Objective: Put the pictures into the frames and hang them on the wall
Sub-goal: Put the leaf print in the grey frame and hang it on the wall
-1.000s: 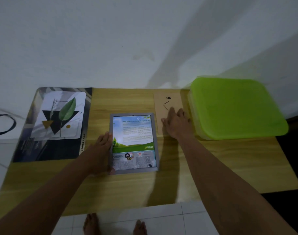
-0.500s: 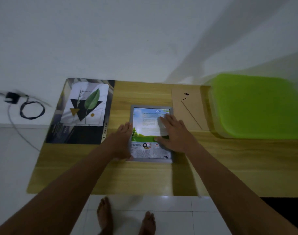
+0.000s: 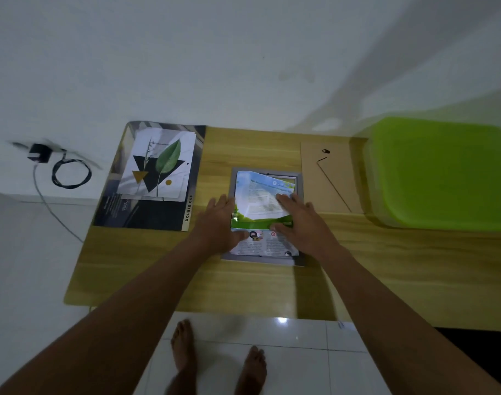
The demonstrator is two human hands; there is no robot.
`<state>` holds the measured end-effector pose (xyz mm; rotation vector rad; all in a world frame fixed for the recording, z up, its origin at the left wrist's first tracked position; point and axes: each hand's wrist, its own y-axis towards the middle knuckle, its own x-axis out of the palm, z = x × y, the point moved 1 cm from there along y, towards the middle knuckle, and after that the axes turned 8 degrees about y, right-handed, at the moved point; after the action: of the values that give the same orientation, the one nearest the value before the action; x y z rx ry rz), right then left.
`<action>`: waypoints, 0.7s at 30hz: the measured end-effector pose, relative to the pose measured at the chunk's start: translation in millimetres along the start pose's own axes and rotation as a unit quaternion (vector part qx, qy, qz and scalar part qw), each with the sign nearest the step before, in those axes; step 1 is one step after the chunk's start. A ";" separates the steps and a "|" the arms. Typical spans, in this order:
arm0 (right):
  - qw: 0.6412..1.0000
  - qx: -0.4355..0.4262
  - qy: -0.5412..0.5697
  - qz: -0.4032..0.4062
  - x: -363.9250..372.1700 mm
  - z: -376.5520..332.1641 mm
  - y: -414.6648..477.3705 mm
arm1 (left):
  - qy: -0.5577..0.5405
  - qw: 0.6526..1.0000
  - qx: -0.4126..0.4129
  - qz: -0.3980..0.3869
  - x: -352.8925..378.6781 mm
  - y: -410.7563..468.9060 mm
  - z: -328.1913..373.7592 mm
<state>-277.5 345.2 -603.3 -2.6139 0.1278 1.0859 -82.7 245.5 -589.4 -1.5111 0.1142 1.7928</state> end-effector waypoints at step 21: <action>0.994 -0.045 -0.029 0.092 21.8 -76.9 -42.9 | -0.430 0.878 -0.105 0.182 -55.9 -4.1 33.0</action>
<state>-201.5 362.6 -556.9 -2.6889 0.3184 1.2550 -107.0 238.1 -529.5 -0.7127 -0.2626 2.6986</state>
